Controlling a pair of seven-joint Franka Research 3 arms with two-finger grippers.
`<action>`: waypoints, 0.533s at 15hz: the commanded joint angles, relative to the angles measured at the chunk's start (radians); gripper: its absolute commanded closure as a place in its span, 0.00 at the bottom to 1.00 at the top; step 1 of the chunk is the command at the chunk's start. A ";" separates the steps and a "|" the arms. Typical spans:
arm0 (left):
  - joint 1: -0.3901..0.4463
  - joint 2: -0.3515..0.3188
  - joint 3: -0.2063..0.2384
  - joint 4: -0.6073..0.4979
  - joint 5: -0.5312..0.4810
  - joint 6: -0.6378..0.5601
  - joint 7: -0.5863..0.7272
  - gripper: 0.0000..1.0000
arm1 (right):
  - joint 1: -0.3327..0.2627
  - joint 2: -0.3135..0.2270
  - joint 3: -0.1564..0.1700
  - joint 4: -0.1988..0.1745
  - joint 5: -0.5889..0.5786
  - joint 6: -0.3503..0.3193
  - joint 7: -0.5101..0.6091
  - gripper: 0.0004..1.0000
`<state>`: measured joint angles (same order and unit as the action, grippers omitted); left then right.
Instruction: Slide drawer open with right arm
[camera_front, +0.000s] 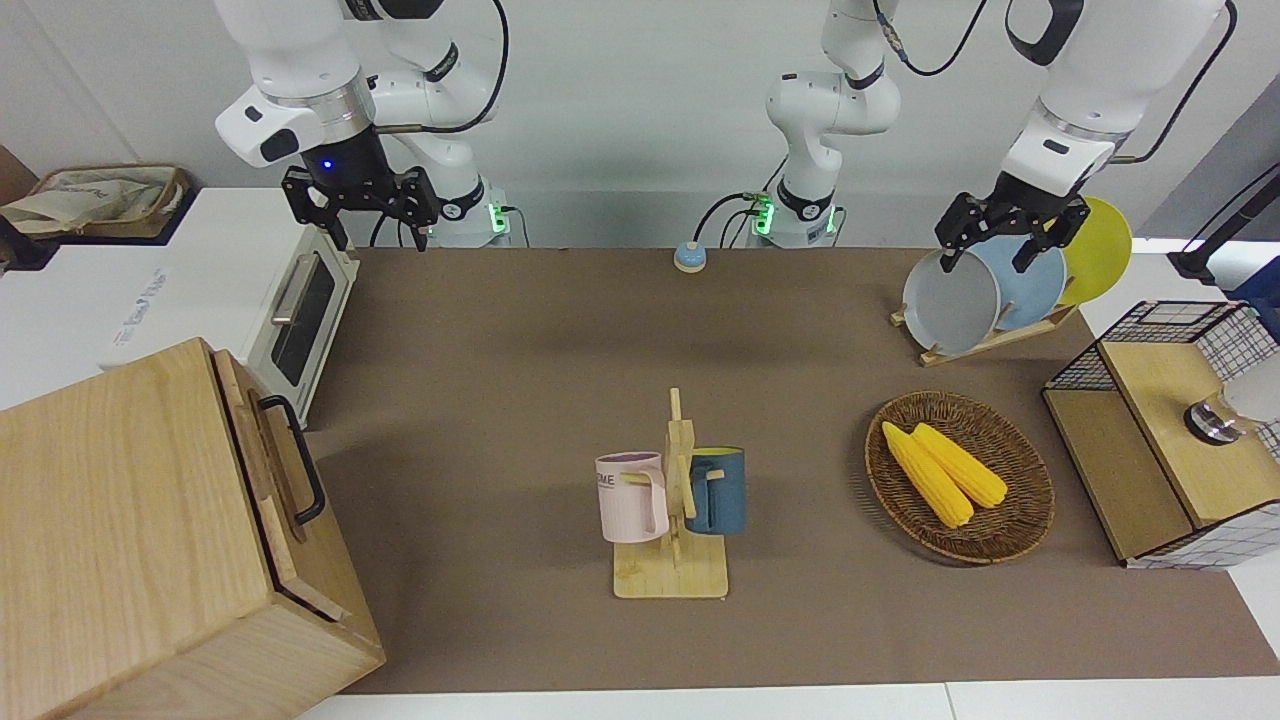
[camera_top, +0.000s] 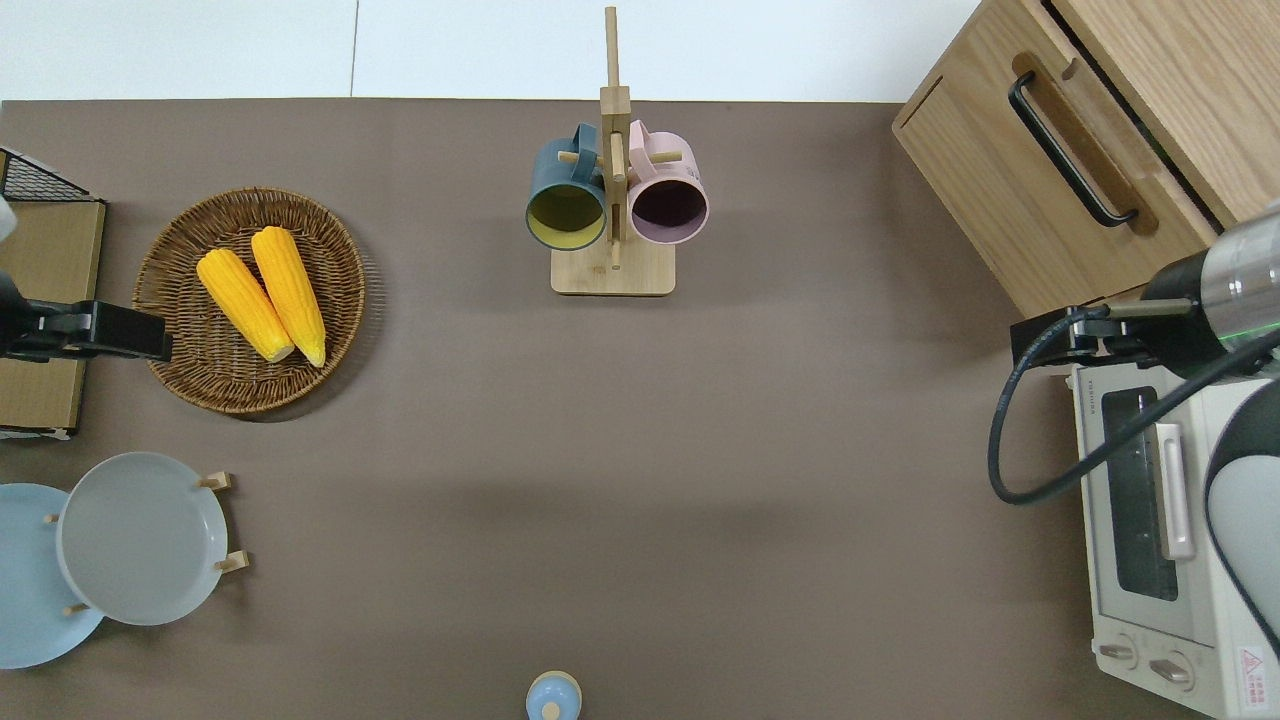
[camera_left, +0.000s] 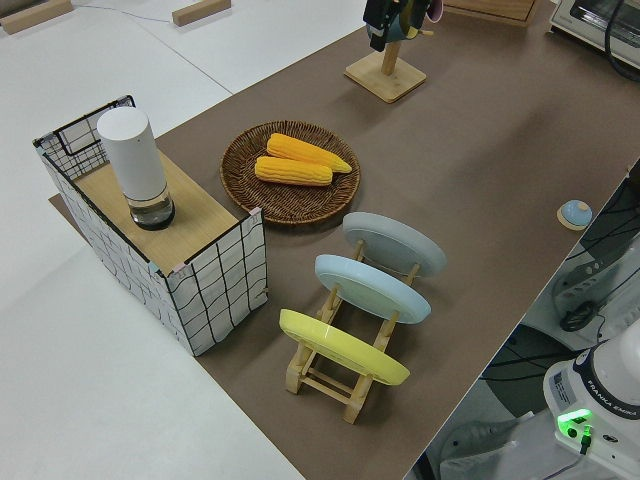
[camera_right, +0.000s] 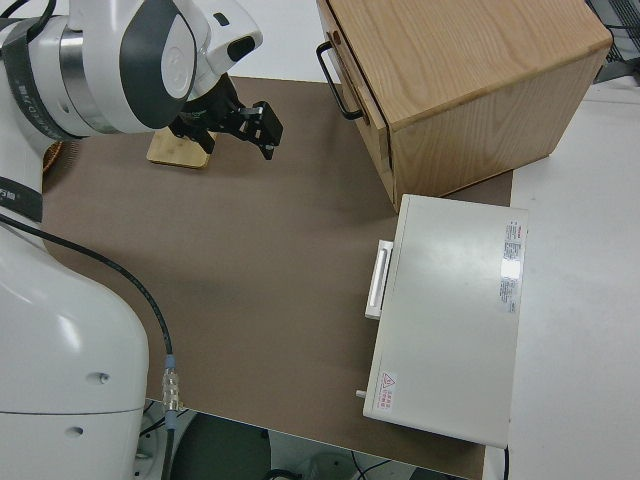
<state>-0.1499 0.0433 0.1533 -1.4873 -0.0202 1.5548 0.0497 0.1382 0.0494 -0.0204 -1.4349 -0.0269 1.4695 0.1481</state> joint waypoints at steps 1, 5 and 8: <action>-0.017 0.013 0.017 0.021 0.012 0.001 0.009 0.00 | 0.050 0.018 -0.001 0.008 -0.108 -0.014 -0.012 0.01; -0.017 0.013 0.017 0.021 0.011 0.001 0.009 0.00 | 0.076 0.040 0.000 0.007 -0.215 -0.003 -0.010 0.01; -0.017 0.013 0.017 0.021 0.011 0.001 0.009 0.00 | 0.083 0.058 0.031 0.005 -0.333 0.003 -0.018 0.01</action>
<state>-0.1499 0.0433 0.1533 -1.4873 -0.0202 1.5548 0.0497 0.2167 0.0847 -0.0155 -1.4366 -0.2530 1.4697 0.1476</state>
